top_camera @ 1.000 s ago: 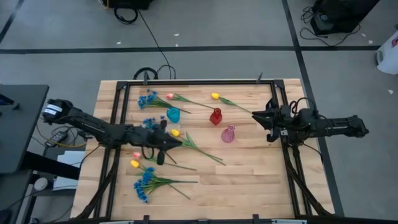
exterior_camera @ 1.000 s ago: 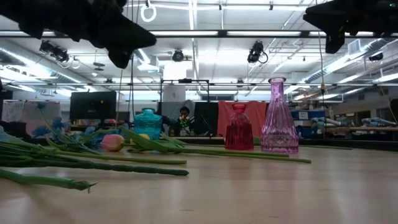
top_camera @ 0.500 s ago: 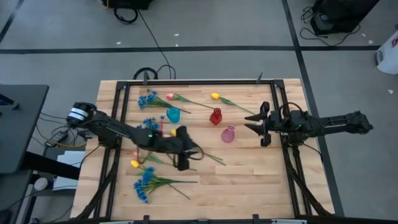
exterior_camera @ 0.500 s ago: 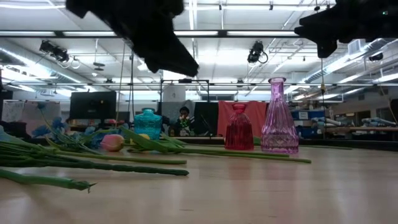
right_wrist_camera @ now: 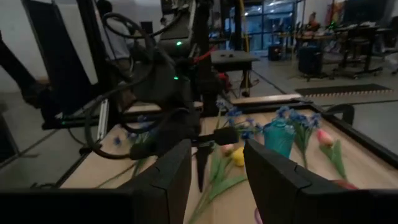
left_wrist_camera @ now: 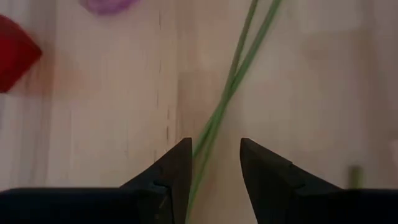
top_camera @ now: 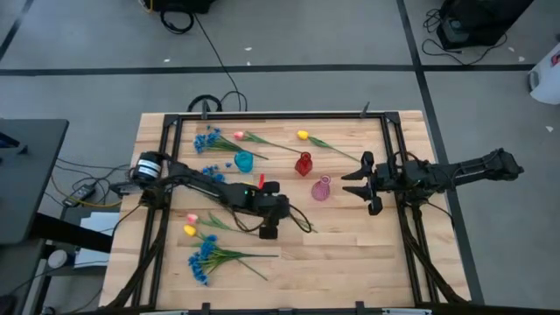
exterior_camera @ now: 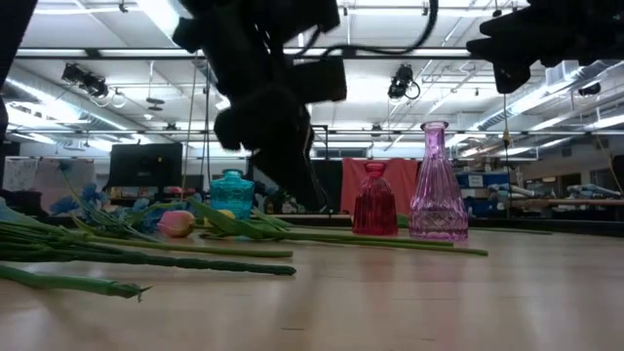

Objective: Sort flowers into vase by color
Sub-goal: Put the middle pink flower into the blue vase

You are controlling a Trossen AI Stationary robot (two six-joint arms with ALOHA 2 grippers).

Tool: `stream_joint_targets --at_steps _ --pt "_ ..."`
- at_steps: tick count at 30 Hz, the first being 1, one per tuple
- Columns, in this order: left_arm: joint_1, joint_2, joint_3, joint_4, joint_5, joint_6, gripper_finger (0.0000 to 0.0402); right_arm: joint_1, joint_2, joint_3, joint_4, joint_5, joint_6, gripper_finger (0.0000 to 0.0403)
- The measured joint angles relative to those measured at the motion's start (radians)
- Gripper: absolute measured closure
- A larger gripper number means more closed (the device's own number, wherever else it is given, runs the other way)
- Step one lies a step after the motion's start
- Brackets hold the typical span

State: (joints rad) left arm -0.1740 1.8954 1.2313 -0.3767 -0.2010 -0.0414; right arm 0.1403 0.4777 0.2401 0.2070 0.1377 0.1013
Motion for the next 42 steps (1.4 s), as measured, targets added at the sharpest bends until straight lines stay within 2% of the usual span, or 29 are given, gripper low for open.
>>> stream_joint_targets --at_steps 10,22,25,30,35,42 --pt "0.004 0.034 0.004 -0.059 -0.07 0.169 0.0273 0.01 0.052 0.0 0.063 0.026 -0.018 0.0244" --pt "-0.006 0.083 0.007 -0.071 -0.096 0.198 0.0311 0.01 0.077 0.0 0.107 0.026 -0.026 0.0245" --pt "-0.007 0.084 0.007 -0.071 -0.104 0.198 0.033 0.01 0.086 0.0 0.107 0.026 -0.026 0.0245" --pt "-0.006 0.084 0.009 -0.074 -0.115 0.19 0.0387 0.01 0.092 0.0 0.107 0.025 -0.026 0.0245" --pt "-0.005 0.082 0.072 -0.187 -0.097 0.172 0.0385 0.01 0.092 0.0 0.107 0.025 -0.018 0.0245" --pt "-0.009 0.078 0.239 -0.42 -0.089 0.168 0.0386 0.01 0.092 0.0 0.107 0.028 -0.015 0.0245"
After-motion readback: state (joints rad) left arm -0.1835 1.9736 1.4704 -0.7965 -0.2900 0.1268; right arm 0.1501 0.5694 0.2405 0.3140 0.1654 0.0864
